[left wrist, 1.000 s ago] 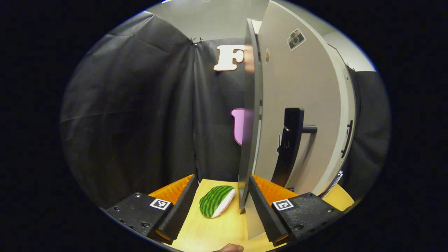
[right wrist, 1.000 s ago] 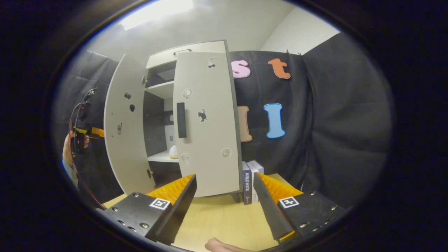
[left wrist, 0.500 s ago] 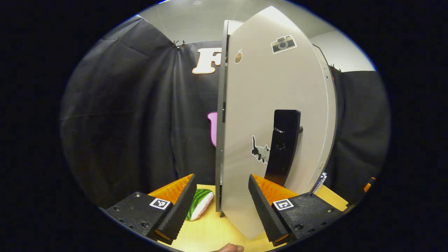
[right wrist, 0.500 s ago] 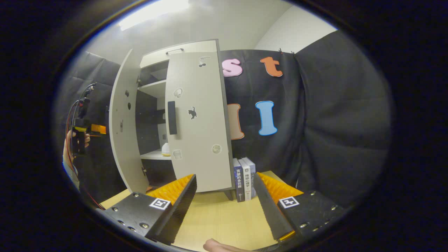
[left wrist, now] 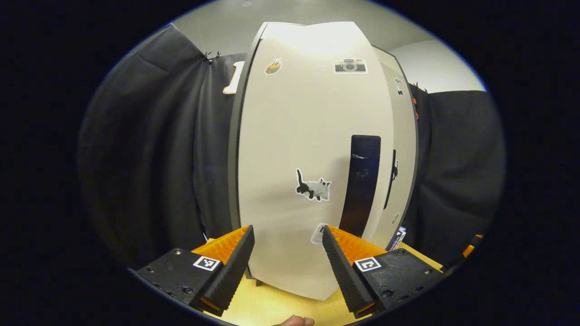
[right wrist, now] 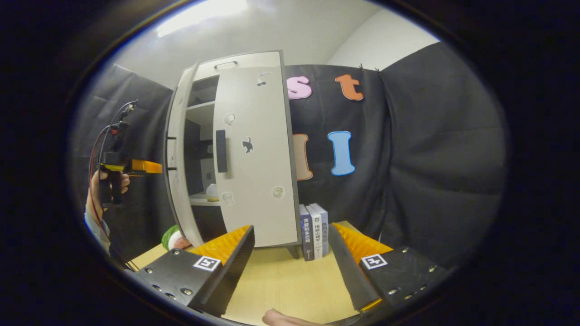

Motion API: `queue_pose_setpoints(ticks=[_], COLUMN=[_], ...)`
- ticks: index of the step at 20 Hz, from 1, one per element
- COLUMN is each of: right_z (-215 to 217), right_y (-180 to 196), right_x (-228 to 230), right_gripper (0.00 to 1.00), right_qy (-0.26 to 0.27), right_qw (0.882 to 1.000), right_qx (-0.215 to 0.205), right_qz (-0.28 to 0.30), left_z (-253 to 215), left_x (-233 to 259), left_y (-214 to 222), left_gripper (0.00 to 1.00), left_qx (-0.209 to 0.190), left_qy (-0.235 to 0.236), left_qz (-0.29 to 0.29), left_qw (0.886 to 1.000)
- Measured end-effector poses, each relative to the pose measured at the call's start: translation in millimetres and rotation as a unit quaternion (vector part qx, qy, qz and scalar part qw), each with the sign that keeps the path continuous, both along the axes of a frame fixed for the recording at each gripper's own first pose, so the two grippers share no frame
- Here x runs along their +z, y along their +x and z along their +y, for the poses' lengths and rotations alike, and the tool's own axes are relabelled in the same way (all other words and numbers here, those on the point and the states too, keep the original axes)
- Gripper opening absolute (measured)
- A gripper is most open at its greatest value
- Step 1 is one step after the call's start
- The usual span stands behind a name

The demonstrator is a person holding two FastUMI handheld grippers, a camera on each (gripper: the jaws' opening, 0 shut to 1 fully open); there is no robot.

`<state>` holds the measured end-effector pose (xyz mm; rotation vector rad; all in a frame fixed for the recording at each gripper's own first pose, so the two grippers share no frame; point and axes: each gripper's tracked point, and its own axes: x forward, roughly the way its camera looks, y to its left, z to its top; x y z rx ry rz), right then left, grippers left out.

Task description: Grab one shoe with the right hand and put it into the shoe cabinet, grab the other shoe with the left hand and put it into the shoe cabinet; then close the right door with the right hand and the left door with the left hand.

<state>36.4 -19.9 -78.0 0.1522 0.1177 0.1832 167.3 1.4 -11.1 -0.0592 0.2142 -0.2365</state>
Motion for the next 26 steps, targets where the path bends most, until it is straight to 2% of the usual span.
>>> queue_pose_setpoints(ticks=[1,2,3,4,8,12,13,14,15,19,20,21,24,25,26], right_z=[1,2,3,3,5,16,17,20,21,27,28,28,22,23,23], right_y=[0,-2,-4,-5,-8,-13,-19,-21,-22,-24,-25,-28,-41,-44,-46], right_x=[1,2,3,4,6,4,3,2,2,7,7,5,3,4,6], right_gripper=[0.97,0.97,0.97,0.97,0.97,0.96,0.97,0.96,0.96,0.97,0.97,0.97,0.96,0.97,0.97], right_qy=[-0.001,-0.003,-0.005,-0.005,0.007,0.016,0.021,0.026,0.028,0.021,0.02,0.02,0.0,-0.011,-0.028], right_qw=[1.0,1.0,1.0,1.0,1.0,1.0,1.0,0.999,0.999,0.999,0.999,1.0,0.999,0.999,0.999], right_qx=[0.003,0.007,0.01,0.01,0.011,0.015,0.015,0.017,0.018,0.019,0.018,0.013,-0.009,-0.017,-0.02], right_qz=[-0.003,-0.006,-0.009,-0.012,-0.019,-0.018,-0.017,-0.015,-0.014,-0.022,-0.022,-0.019,-0.031,-0.036,-0.041], left_z=[-2,-4,-7,-7,3,26,25,24,27,38,37,34,30,30,31], left_x=[-3,-3,-6,-7,-18,-33,-36,-37,-38,-35,-33,-33,-32,-36,-38], left_y=[-1,-4,-8,-11,-31,-50,-57,-64,-70,-88,-95,-102,-132,-142,-152], left_gripper=[0.92,0.88,0.88,0.93,0.93,0.94,0.95,0.91,0.95,0.95,0.91,0.95,0.95,0.91,0.95], left_qx=[0.005,0.004,0.002,0.003,0.014,0.05,0.044,0.033,0.032,0.046,0.043,0.036,0.021,0.017,0.018], left_qy=[0.005,0.006,0.009,0.012,0.015,-0.005,-0.011,-0.015,-0.018,-0.008,-0.008,-0.008,-0.017,-0.014,-0.011], left_qz=[0.001,-0.003,-0.006,-0.011,-0.004,0.027,0.033,0.034,0.03,-0.004,-0.012,-0.018,-0.042,-0.042,-0.047], left_qw=[1.0,1.0,1.0,1.0,1.0,0.998,0.998,0.999,0.999,0.999,0.999,0.999,0.999,0.999,0.999])
